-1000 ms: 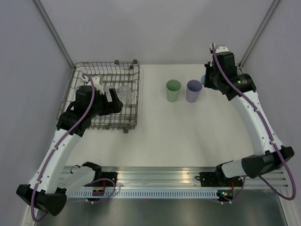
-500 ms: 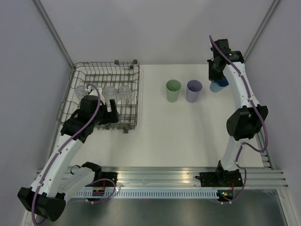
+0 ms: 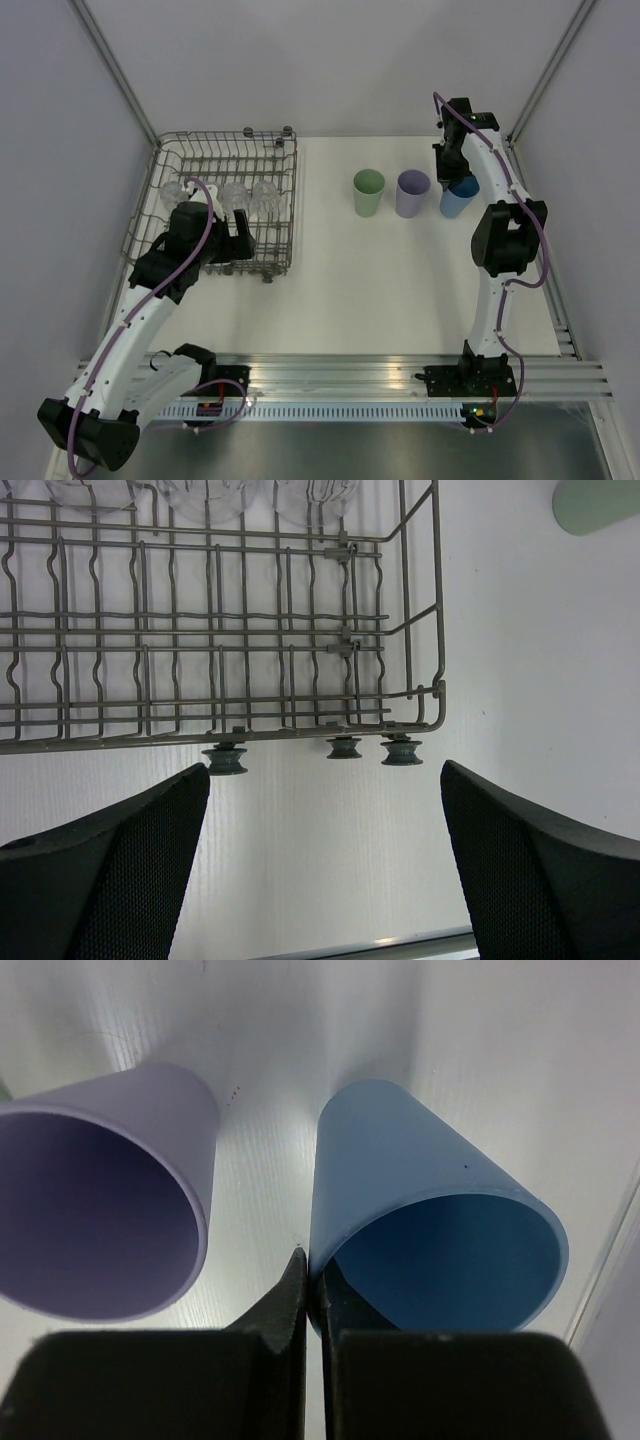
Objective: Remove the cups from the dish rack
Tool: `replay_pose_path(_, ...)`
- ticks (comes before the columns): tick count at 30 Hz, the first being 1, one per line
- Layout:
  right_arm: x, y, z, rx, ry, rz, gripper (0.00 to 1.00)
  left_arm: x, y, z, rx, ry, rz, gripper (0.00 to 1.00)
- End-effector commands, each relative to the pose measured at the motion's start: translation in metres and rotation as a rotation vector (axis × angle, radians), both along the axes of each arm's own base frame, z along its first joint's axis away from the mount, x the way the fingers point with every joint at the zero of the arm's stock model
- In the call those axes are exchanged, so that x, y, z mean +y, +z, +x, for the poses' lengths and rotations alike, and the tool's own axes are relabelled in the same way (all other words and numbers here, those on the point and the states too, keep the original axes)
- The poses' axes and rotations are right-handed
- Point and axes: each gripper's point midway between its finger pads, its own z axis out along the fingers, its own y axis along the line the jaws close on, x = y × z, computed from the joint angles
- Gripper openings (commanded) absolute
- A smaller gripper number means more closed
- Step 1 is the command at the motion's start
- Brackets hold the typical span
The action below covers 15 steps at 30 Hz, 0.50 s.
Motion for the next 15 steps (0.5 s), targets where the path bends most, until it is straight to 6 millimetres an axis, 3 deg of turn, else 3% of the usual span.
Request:
replay_pose_path(1, 0.002, 0.004, 0.008, -0.007, 0.017, 0.006, 0.0, -0.003, 0.008, 0.004, -0.048, -0.035, 0.006, 1.0)
replay_pose_path(8, -0.001, -0.01, 0.008, 0.029, 0.015, -0.011, 0.02, -0.003, 0.006, 0.004, -0.045, -0.036, 0.008, 1.0)
replay_pose_path(15, -0.002, -0.004, 0.01, 0.013, 0.012, -0.017, 0.18, -0.003, 0.006, 0.004, -0.044, -0.037, 0.009, 1.0)
